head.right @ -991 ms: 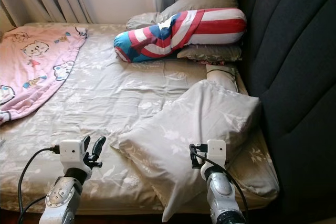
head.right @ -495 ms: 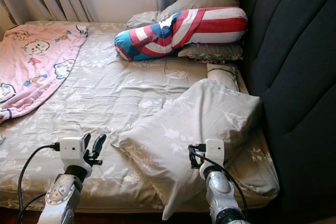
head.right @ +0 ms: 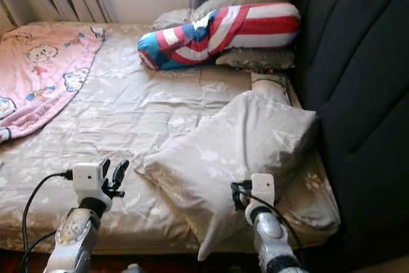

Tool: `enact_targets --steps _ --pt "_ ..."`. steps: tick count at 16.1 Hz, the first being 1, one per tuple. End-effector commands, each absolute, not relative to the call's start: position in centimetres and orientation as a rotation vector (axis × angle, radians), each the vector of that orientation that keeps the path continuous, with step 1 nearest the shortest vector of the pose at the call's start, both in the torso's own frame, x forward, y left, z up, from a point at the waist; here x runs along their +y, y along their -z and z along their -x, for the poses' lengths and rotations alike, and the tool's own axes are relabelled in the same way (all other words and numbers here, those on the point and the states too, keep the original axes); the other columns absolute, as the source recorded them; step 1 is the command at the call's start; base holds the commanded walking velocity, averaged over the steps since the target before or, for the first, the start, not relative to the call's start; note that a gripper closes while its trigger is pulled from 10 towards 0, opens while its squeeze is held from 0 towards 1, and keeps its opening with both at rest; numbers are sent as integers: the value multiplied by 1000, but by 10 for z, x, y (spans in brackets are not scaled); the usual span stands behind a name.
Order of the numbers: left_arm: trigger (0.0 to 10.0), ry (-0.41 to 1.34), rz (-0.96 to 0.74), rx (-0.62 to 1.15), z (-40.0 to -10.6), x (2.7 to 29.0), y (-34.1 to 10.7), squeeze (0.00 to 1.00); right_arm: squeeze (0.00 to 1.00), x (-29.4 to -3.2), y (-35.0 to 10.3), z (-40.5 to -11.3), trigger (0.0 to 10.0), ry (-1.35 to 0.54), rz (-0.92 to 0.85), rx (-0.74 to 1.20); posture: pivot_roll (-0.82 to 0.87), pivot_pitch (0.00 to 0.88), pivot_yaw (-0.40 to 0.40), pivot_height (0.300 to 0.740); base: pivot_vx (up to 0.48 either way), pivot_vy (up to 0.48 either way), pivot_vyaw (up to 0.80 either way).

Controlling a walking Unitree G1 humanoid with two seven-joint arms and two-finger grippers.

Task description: Clean up the room

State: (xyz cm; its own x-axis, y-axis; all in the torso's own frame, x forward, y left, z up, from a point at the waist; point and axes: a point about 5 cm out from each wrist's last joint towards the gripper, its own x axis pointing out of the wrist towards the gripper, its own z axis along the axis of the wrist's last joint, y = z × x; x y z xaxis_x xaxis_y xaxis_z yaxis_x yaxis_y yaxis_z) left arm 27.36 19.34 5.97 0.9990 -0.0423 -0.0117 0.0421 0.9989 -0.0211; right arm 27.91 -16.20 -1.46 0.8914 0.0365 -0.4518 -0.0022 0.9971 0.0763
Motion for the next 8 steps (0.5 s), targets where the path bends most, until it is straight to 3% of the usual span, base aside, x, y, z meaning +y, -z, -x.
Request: enact_targets --steps 1,8 --pt "10000 33 22 24 -274 196 -59 0 0 -163 19 -276 10000 -15 -85 498 26 96 -17 663 0 0 0" --pt "10000 37 23 22 -277 194 -60 0 0 -166 28 -266 10000 -42 -97 548 23 97 -18 663 0 0 0"
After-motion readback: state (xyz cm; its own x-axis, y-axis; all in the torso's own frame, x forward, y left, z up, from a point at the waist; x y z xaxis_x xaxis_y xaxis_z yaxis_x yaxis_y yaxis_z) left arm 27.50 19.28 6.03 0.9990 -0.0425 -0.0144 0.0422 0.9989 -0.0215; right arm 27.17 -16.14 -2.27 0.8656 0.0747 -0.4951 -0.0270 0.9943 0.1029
